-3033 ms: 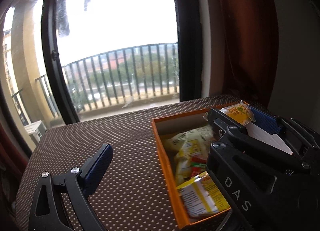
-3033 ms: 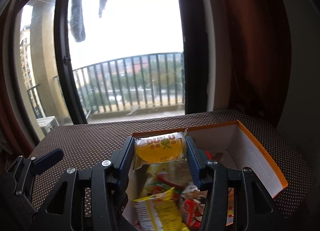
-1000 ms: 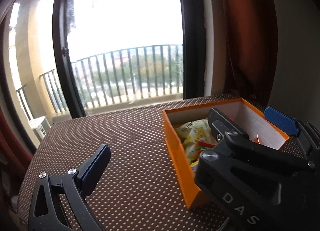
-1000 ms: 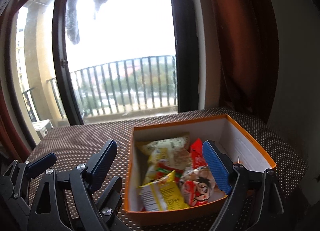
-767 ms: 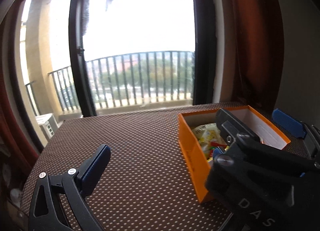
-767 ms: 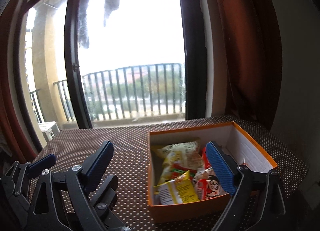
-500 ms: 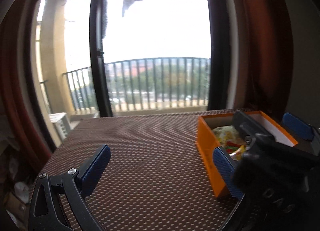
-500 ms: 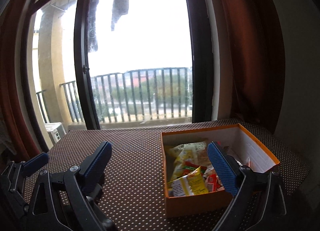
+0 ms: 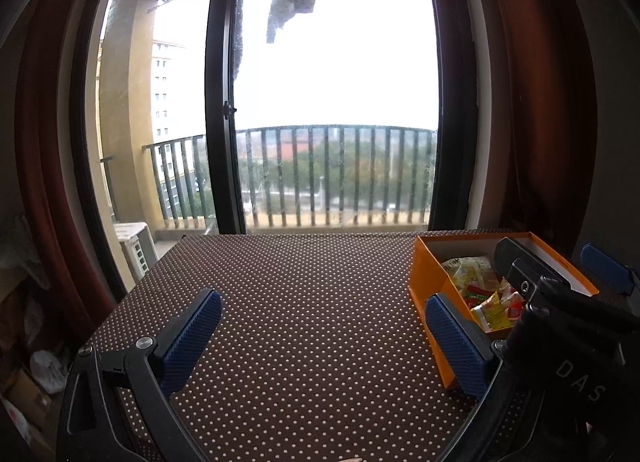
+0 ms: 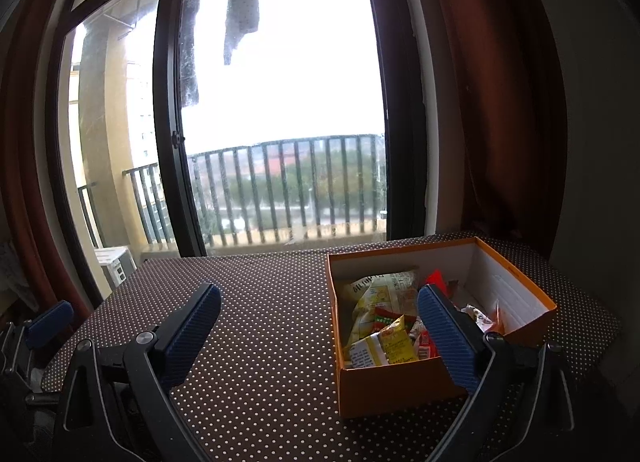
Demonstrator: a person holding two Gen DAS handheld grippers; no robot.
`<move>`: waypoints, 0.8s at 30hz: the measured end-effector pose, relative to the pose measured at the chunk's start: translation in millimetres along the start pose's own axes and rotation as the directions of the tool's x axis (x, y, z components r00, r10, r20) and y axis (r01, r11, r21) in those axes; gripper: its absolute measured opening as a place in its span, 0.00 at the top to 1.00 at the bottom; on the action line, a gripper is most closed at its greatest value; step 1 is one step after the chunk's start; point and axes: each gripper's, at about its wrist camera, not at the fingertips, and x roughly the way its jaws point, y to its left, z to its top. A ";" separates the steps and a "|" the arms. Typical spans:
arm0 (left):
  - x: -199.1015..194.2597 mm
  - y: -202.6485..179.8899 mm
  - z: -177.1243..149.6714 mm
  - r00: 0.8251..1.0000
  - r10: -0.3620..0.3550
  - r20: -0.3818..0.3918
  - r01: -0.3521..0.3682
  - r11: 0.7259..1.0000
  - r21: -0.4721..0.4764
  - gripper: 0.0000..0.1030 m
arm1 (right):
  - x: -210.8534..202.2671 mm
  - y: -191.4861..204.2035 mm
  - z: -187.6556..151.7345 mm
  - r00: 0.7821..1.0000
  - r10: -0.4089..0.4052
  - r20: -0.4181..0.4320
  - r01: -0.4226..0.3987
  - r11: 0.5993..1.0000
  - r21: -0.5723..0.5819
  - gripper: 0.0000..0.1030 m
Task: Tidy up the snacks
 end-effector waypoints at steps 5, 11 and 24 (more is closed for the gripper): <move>-3.2 5.1 0.0 1.000 0.009 0.016 -0.009 1.000 -0.005 0.01 | -2.6 0.5 0.5 1.000 0.000 0.006 0.000 1.000 -0.001 0.03; -2.0 8.3 0.6 1.000 0.011 0.016 -0.010 1.000 -0.016 0.01 | -1.0 -0.2 0.9 1.000 0.002 0.007 -0.002 1.000 0.002 0.03; -2.2 7.3 -0.5 1.000 0.013 0.019 -0.013 1.000 -0.013 0.01 | -0.8 -1.8 -0.7 1.000 0.009 0.000 -0.009 1.000 0.011 0.02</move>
